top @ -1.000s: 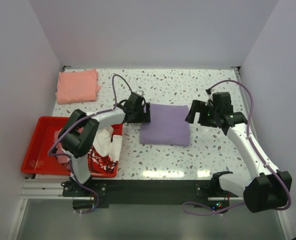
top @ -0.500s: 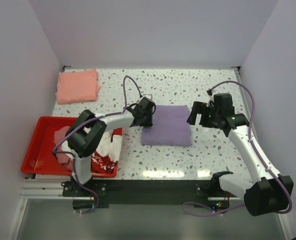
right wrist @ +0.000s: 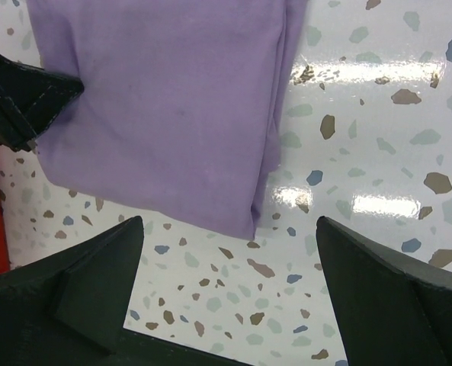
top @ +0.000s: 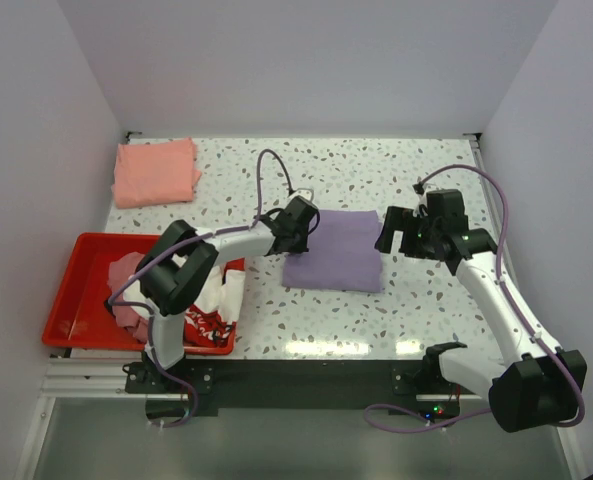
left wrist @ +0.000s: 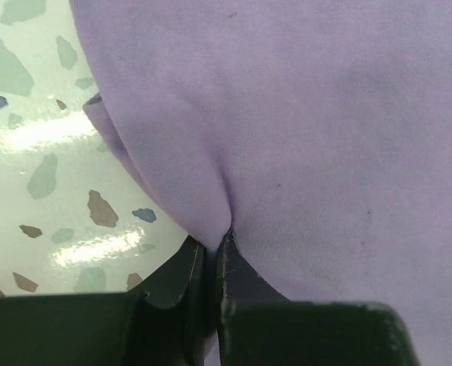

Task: Fold and stack the t-shirts
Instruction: Neatly place the folded tshirt to the corner

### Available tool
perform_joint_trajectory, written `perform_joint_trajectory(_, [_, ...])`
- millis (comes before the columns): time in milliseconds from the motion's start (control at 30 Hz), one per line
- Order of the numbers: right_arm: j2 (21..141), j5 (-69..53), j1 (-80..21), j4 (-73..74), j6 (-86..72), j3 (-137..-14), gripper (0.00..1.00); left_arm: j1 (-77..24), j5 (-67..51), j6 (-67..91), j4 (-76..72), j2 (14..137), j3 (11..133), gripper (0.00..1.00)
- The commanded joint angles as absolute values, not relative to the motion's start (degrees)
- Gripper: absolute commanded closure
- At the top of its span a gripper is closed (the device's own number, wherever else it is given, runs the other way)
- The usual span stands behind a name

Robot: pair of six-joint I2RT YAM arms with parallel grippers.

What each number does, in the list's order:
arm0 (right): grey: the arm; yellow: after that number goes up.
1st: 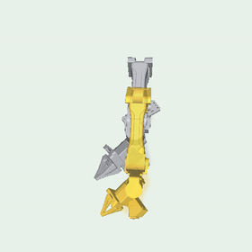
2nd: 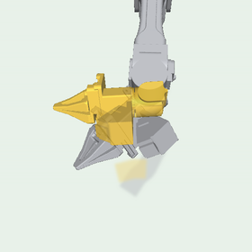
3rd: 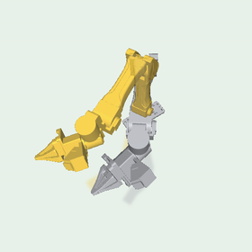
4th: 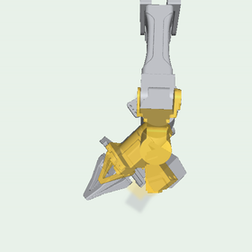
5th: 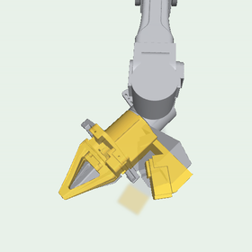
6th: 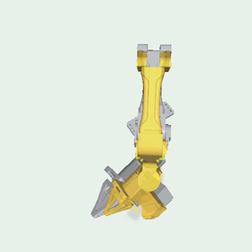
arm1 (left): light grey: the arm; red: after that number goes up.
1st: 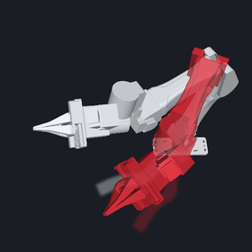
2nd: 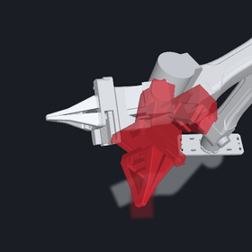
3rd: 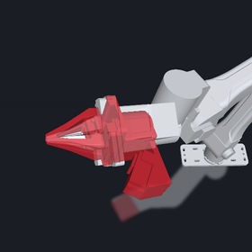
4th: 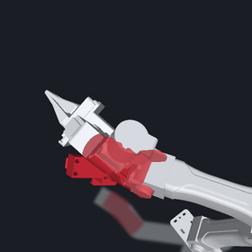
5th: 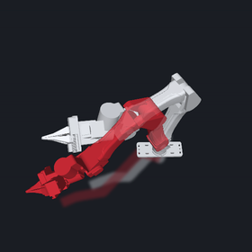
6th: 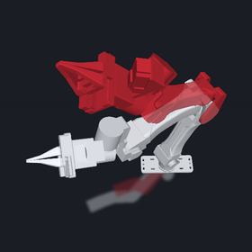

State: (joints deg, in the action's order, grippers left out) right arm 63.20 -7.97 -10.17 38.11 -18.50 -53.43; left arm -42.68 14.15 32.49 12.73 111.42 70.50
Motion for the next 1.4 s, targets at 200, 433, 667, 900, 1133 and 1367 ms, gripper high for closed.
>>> perform_joint_trajectory(200, [61.43, -5.45, -10.19, 36.39, -17.67, -52.47, 0.01, -40.17, 26.71, 15.58, 10.55, 108.11, 73.39, 1.00])
perform_joint_trajectory(433, [61.87, -4.40, -10.19, 36.21, -18.02, -52.21, 0.01, -33.42, 30.23, 7.92, 9.22, 110.21, 76.46, 1.00])
perform_joint_trajectory(667, [62.05, -2.55, -10.20, 35.60, -18.19, -51.68, 0.01, -26.99, 32.61, 0.80, 12.37, 115.66, 86.89, 1.00])
perform_joint_trajectory(900, [63.72, -1.85, -10.19, 35.25, -18.19, -51.50, 0.01, -21.37, 35.50, -4.91, 17.13, 122.86, 97.99, 1.00])
perform_joint_trajectory(1133, [64.69, -0.88, -10.11, 35.16, -18.19, -51.68, 0.01, -16.18, 36.65, -7.56, 19.60, 123.22, 103.79, 1.00])
perform_joint_trajectory(1367, [65.74, -0.53, -10.11, 35.24, -18.28, -51.94, 0.01, -12.48, 37.61, -9.58, 20.92, 123.31, 108.01, 1.00])
